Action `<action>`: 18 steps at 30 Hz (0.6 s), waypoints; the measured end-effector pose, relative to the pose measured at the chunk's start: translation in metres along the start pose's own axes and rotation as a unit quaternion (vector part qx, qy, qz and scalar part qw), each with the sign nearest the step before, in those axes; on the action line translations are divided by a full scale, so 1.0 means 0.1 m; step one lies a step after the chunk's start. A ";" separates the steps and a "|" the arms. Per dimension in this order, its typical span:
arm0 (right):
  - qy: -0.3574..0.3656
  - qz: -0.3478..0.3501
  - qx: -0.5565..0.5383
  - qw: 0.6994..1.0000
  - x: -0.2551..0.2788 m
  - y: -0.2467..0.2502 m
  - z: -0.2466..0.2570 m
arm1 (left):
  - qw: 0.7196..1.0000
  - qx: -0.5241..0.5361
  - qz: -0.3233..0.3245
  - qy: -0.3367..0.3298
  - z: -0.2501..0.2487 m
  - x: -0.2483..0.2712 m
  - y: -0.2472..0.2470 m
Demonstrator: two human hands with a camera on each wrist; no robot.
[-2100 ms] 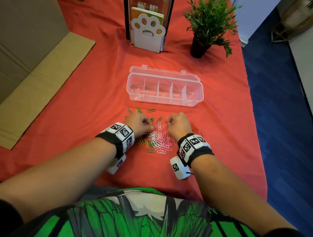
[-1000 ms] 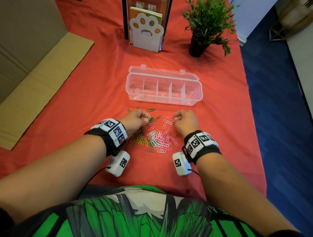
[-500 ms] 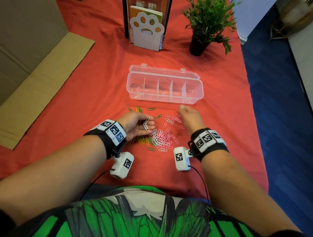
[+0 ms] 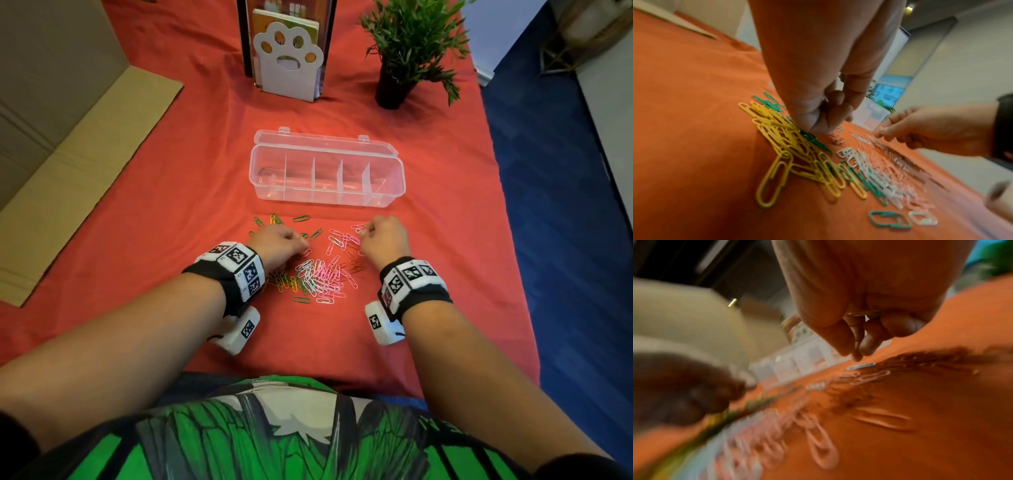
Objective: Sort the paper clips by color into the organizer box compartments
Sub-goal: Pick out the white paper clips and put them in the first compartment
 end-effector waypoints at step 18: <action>0.107 0.053 0.119 0.986 0.01 -0.14 0.14 | 0.907 -0.388 -0.092 -0.135 -0.19 0.15 -0.21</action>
Point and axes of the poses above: each hand's wrist, its own x-axis away from the middle knuckle, its own y-axis out of the back of the hand, z = x × y, the point moved 7 cm from there along -x, towards the middle knuckle, and after that the axes turned 14 degrees about y, right-handed, at the moved point
